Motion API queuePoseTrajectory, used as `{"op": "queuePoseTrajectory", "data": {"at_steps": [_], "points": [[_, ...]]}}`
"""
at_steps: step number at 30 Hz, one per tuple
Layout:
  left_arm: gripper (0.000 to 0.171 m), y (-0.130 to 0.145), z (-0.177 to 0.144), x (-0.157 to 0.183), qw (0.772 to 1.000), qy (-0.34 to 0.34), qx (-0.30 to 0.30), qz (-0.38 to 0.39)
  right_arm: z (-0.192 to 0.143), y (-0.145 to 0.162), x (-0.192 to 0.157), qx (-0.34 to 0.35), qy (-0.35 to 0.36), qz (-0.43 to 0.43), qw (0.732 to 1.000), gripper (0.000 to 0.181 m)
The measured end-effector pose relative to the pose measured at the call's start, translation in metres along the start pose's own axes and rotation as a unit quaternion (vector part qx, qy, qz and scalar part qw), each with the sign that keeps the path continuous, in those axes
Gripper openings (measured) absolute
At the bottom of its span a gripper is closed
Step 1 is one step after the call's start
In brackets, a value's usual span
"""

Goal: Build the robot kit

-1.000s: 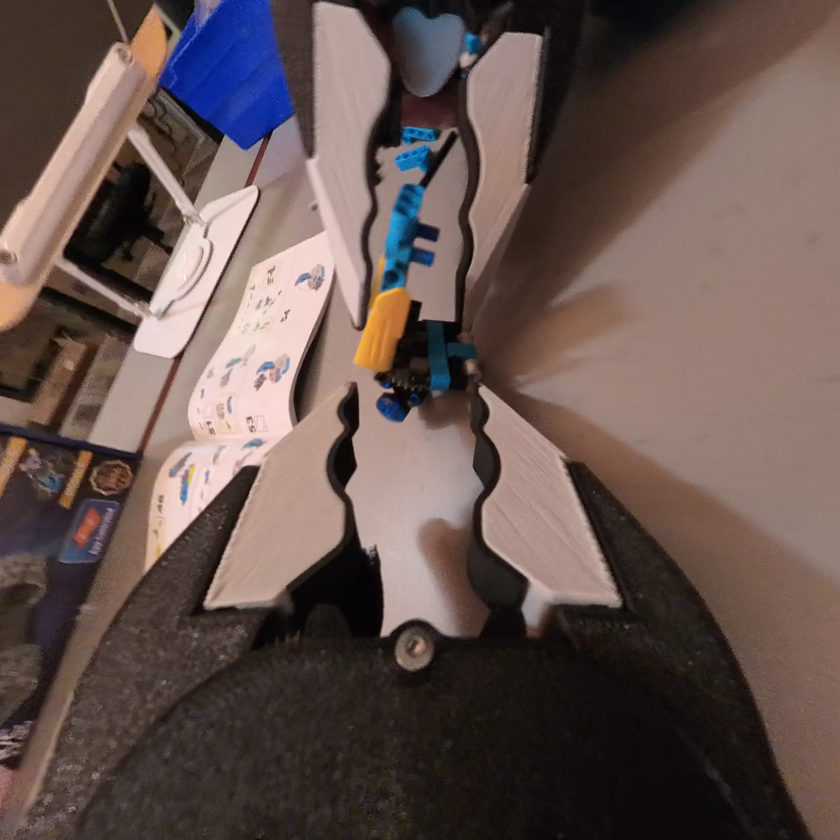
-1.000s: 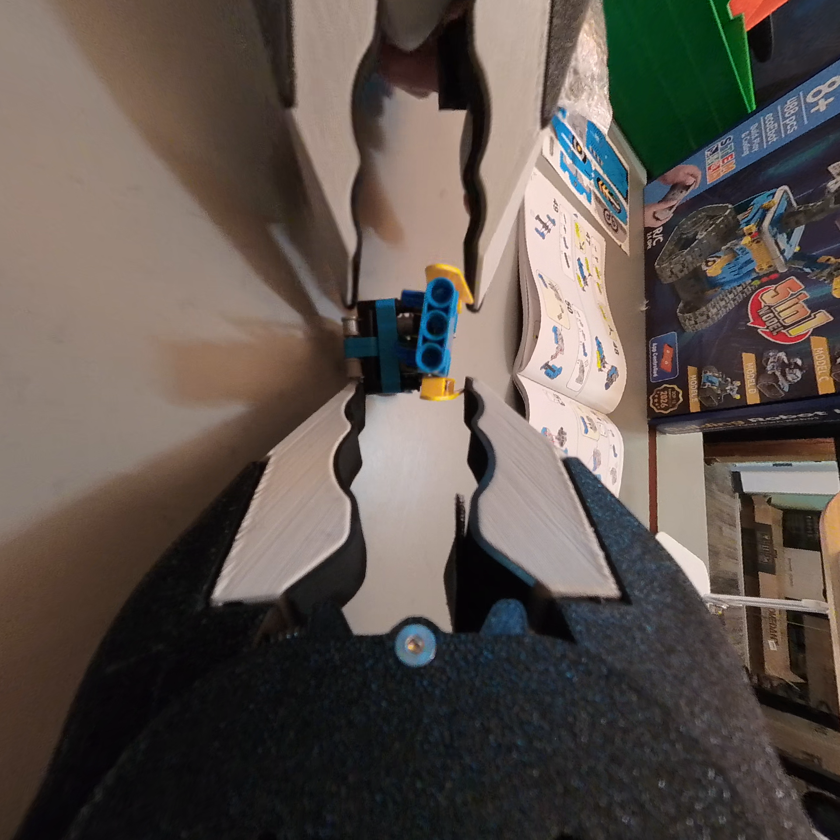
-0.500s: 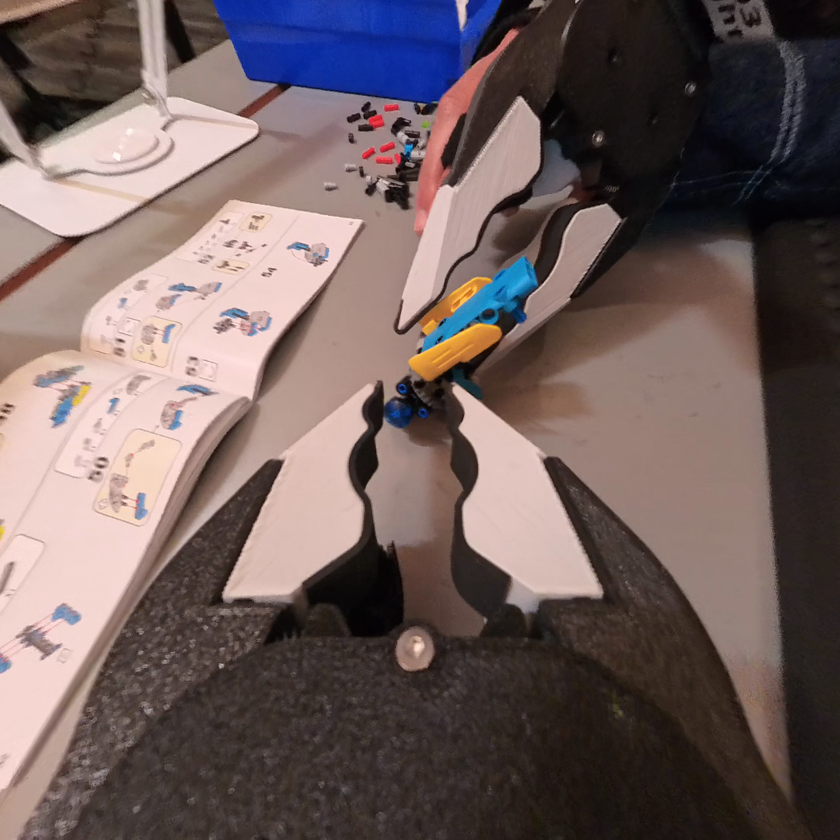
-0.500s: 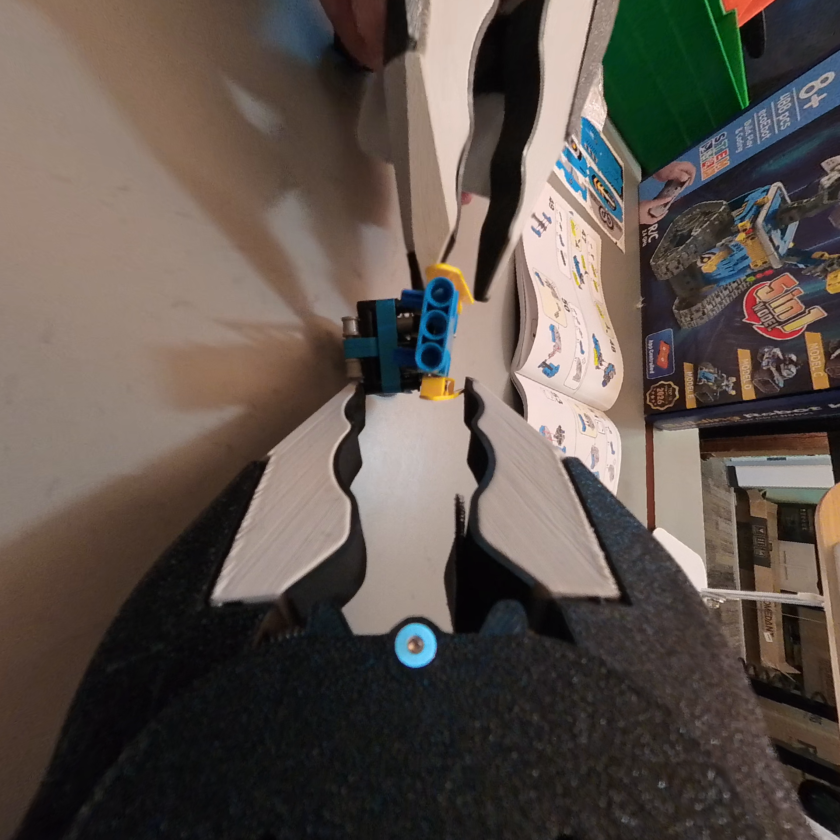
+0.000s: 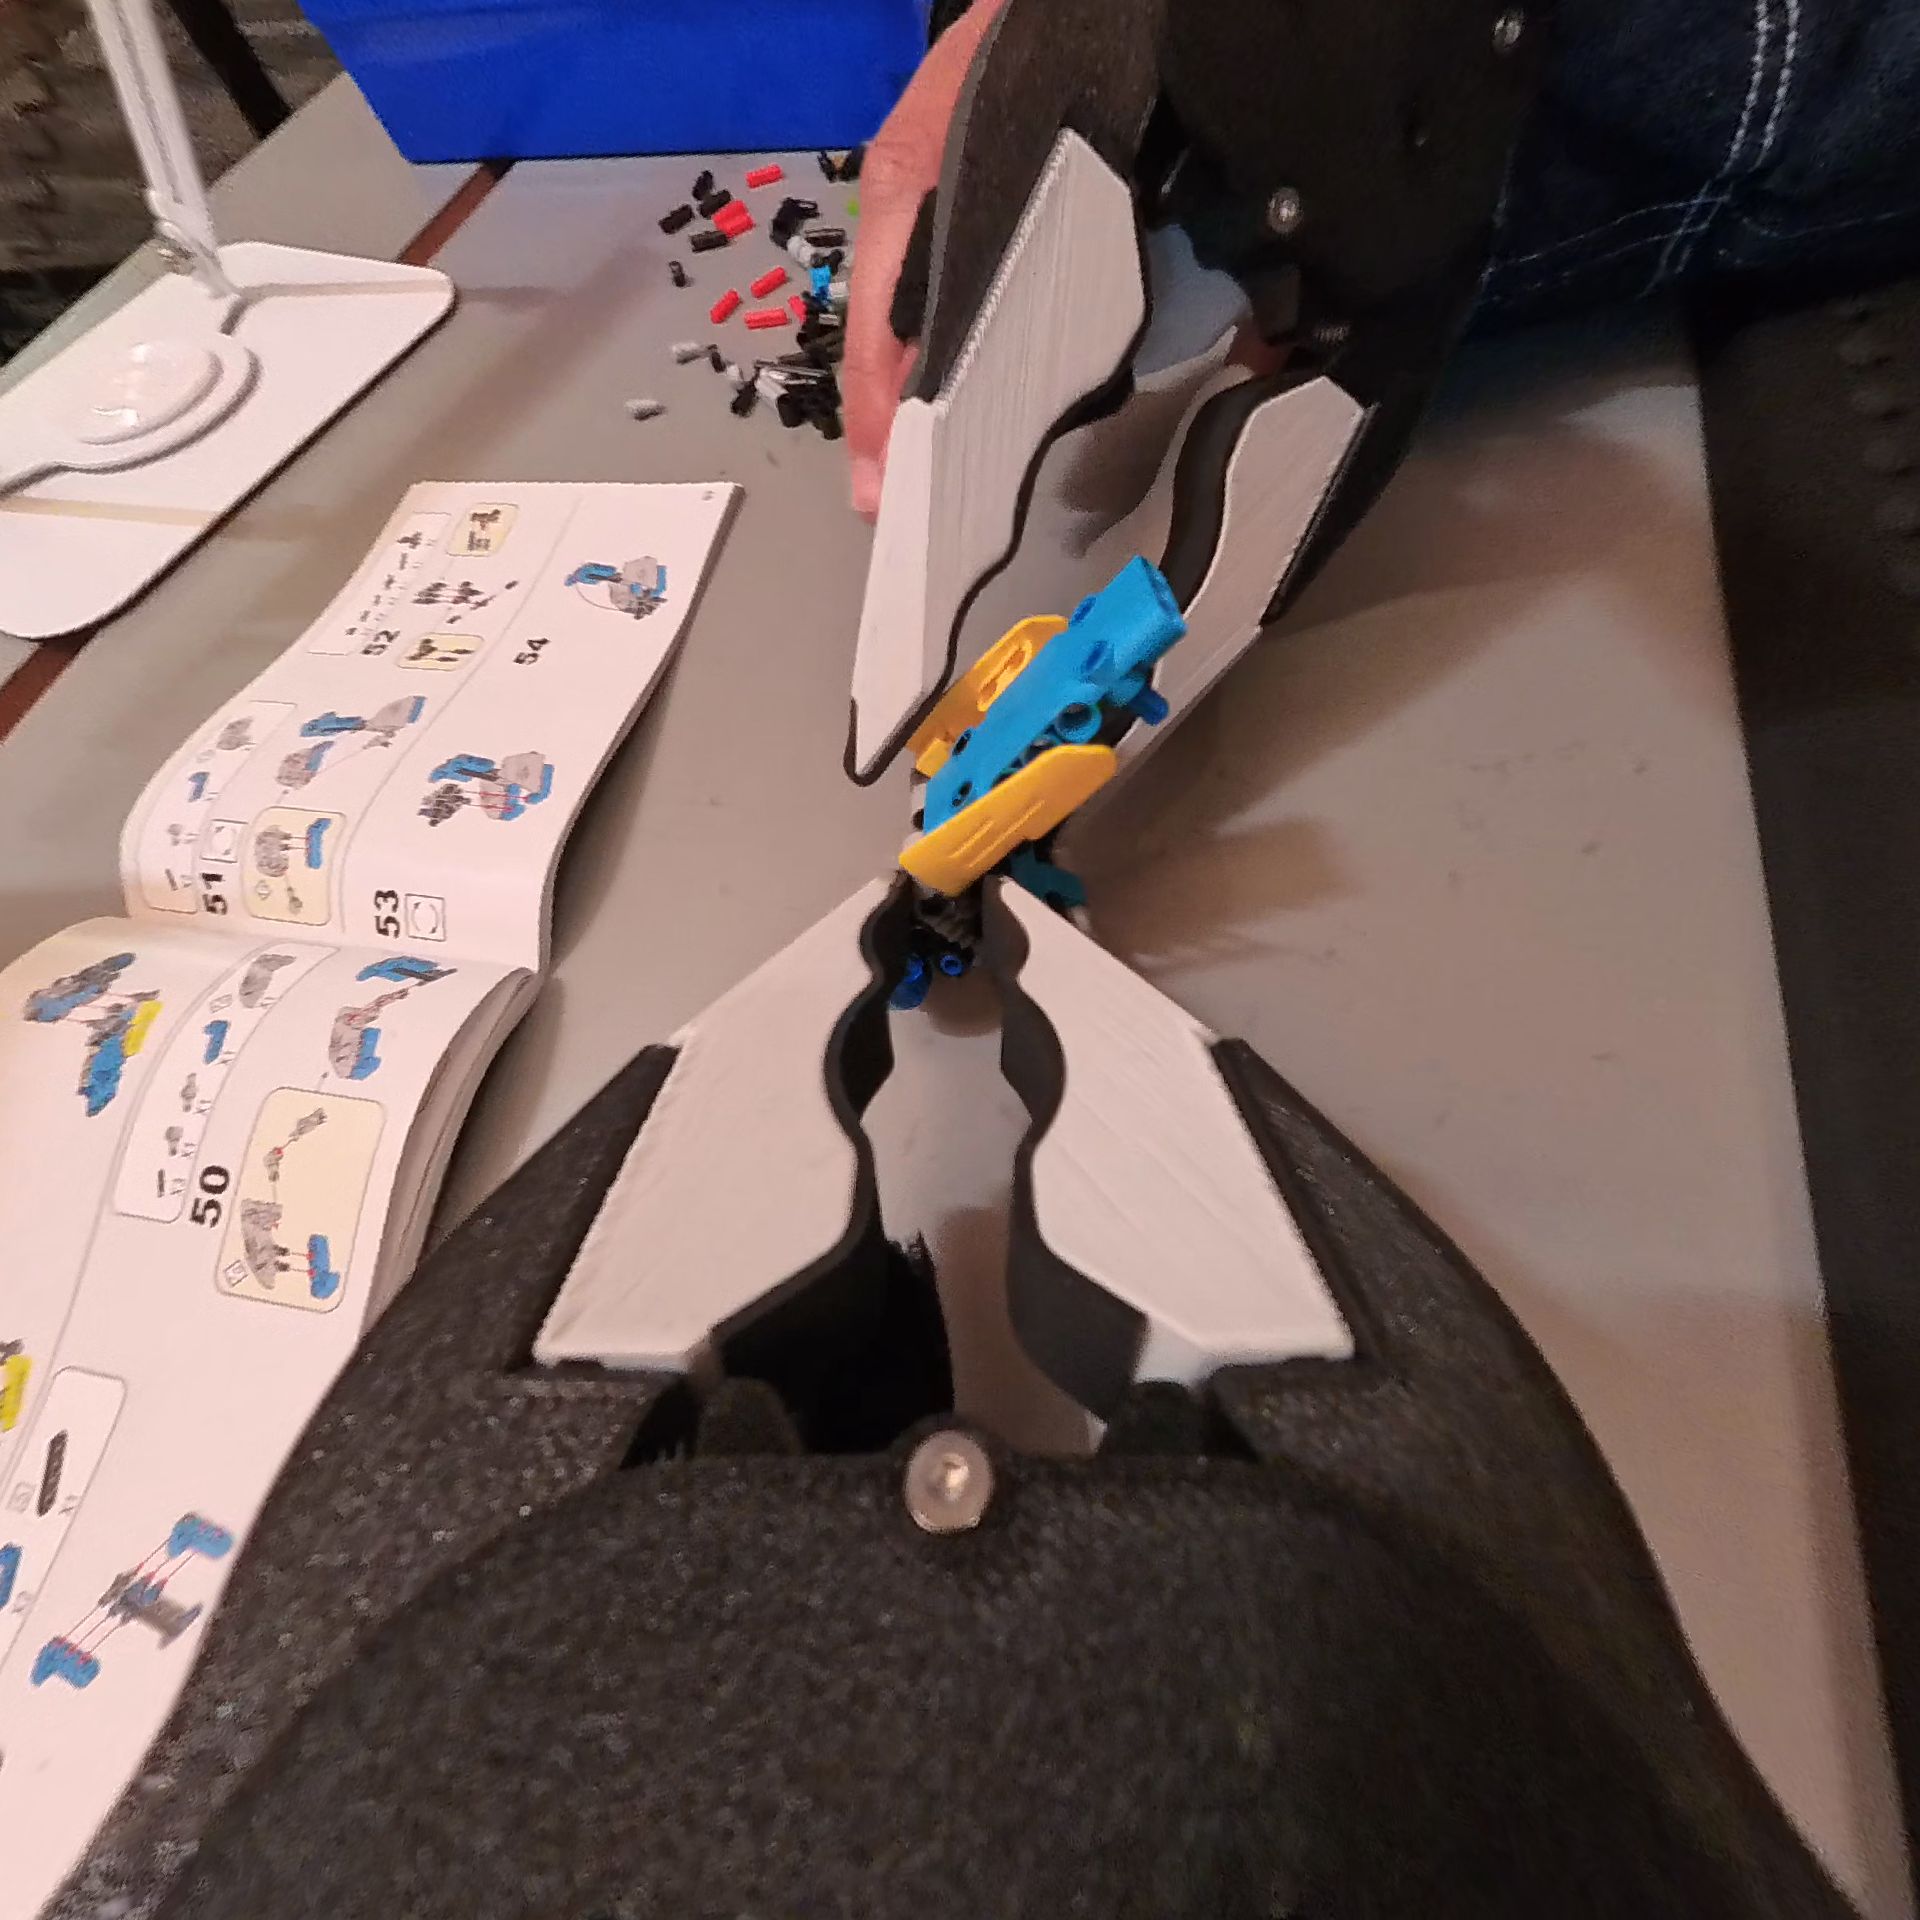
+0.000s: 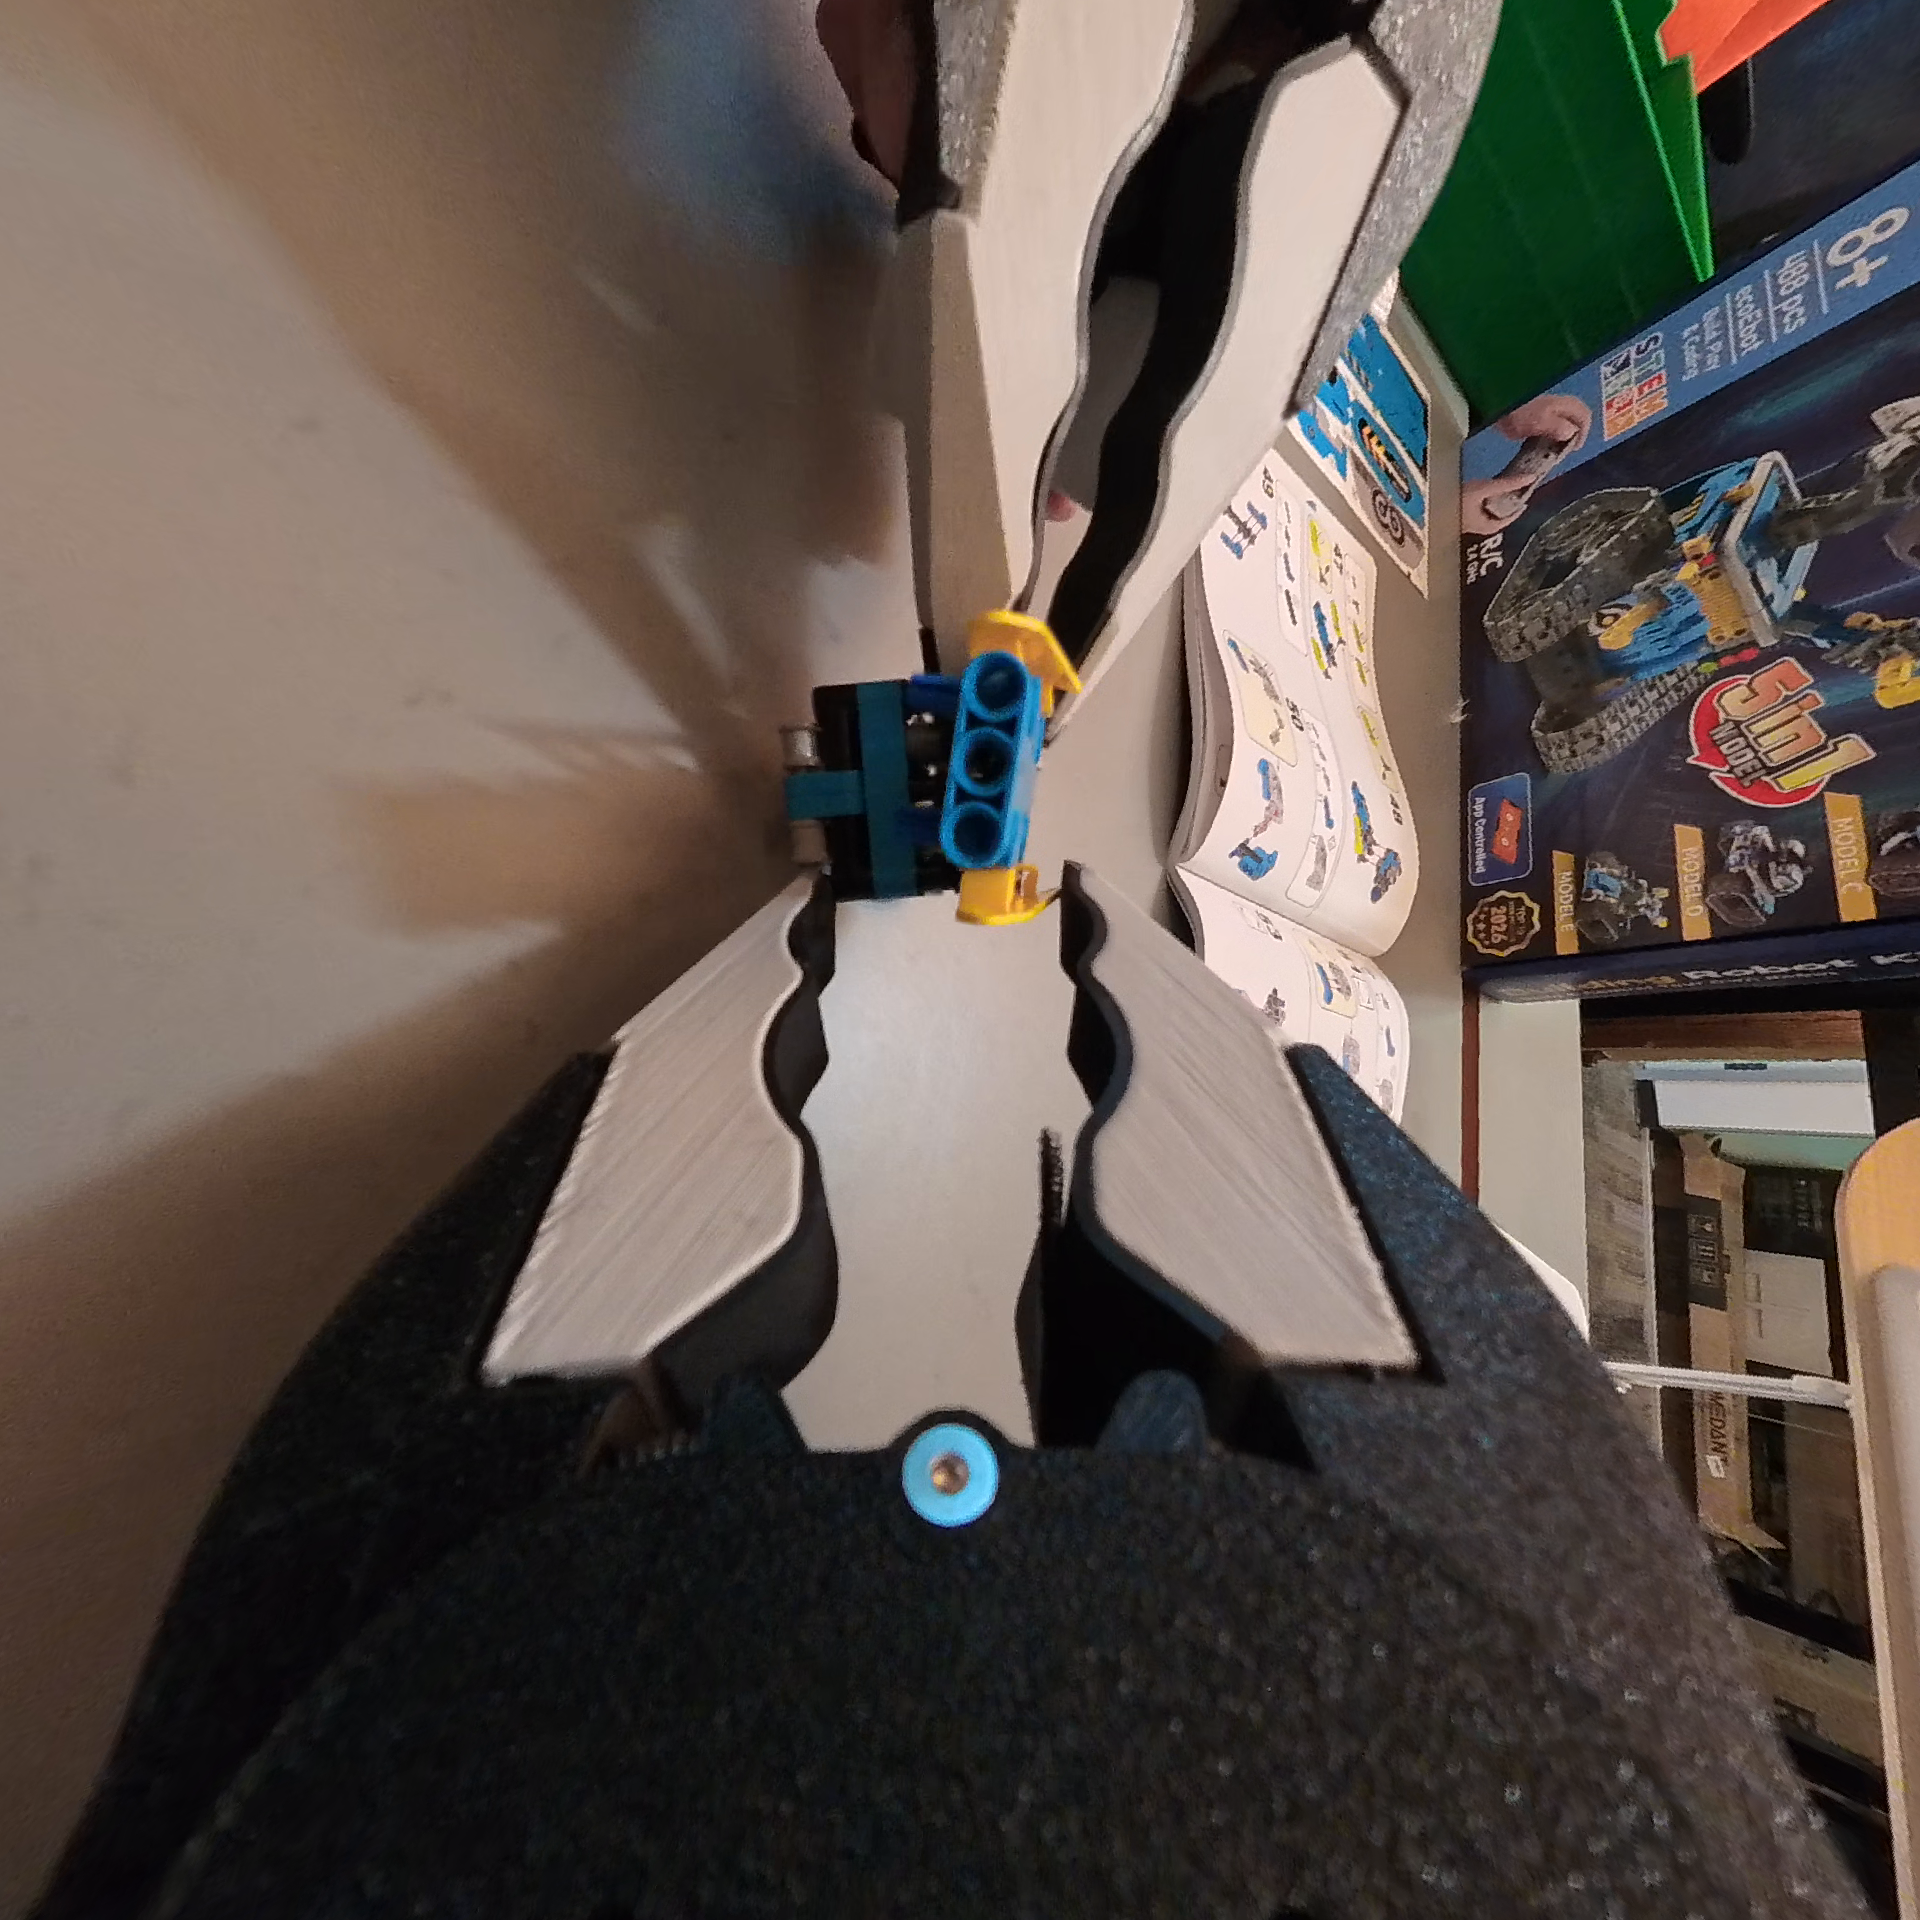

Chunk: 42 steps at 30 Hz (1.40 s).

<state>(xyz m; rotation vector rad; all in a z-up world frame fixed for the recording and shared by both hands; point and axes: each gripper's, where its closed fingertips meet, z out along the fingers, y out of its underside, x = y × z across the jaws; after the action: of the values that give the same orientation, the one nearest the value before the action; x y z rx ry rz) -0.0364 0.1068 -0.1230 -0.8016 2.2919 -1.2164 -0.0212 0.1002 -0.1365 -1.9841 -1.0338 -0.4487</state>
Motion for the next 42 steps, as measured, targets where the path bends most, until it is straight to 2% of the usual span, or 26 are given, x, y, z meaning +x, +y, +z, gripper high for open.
{"op": "queuePoseTrajectory", "data": {"at_steps": [8,17,27,32,35,37,42], "points": [[0.012,0.004,-0.003,0.002,0.997,0.077,-0.018,-0.015,0.001,-0.003,-0.002,0.004,-0.002,-0.008,1.0,0.044],[0.01,0.007,-0.005,0.005,0.99,0.129,-0.064,0.01,0.002,-0.004,-0.003,0.0,-0.004,-0.017,1.0,0.044],[0.008,0.011,-0.007,0.008,0.983,0.15,-0.097,0.047,0.002,-0.005,-0.005,-0.01,-0.001,-0.041,0.999,0.044],[0.008,0.007,-0.006,0.004,0.981,0.167,-0.093,0.016,0.002,-0.003,-0.003,-0.014,0.0,-0.025,1.0,0.043],[0.009,0.004,-0.003,0.0,0.987,0.134,-0.075,-0.042,0.003,0.002,0.001,-0.023,0.006,-0.006,1.0,0.043],[0.018,0.003,-0.001,-0.001,0.992,0.085,-0.053,-0.075,0.002,0.004,0.001,-0.028,0.009,-0.011,1.0,0.043],[0.017,0.004,-0.01,-0.004,0.996,-0.055,-0.022,-0.067,0.003,0.002,0.0,-0.019,0.007,-0.003,1.0,0.043]]}}
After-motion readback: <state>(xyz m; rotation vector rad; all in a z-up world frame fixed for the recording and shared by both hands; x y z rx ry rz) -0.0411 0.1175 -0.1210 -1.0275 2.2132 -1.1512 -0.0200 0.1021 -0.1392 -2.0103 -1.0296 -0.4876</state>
